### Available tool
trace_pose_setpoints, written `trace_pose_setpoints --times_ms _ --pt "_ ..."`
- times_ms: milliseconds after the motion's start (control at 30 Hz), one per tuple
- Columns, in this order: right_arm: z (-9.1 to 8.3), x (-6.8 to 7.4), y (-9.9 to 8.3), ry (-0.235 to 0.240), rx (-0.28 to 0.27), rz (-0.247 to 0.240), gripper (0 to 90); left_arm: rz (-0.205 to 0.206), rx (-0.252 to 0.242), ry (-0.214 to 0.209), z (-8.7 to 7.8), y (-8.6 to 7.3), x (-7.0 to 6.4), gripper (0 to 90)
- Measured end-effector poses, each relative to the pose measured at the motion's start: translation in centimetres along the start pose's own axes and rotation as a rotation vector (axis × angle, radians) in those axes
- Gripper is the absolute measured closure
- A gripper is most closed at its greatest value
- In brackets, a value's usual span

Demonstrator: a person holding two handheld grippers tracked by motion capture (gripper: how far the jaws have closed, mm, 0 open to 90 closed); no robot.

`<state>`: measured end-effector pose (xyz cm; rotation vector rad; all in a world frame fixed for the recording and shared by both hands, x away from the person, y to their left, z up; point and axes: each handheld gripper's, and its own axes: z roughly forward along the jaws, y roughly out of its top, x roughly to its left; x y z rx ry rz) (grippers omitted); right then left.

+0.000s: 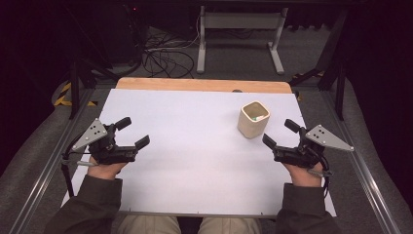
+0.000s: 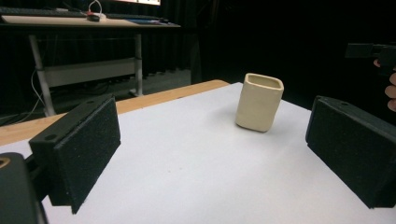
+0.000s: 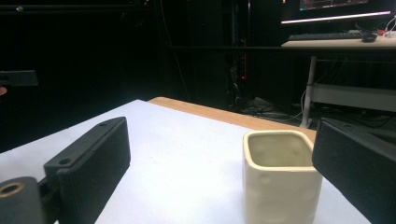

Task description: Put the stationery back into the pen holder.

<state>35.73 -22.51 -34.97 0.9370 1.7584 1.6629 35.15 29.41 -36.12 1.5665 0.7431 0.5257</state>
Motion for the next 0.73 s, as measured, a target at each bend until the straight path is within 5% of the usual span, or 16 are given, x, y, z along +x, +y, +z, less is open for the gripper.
trace_pose_setpoints --times_ms 733 --pt "0.16 -0.23 -0.21 -0.005 0.011 0.004 5.0 0.010 0.016 0.002 0.09 -0.37 0.29 3.9"
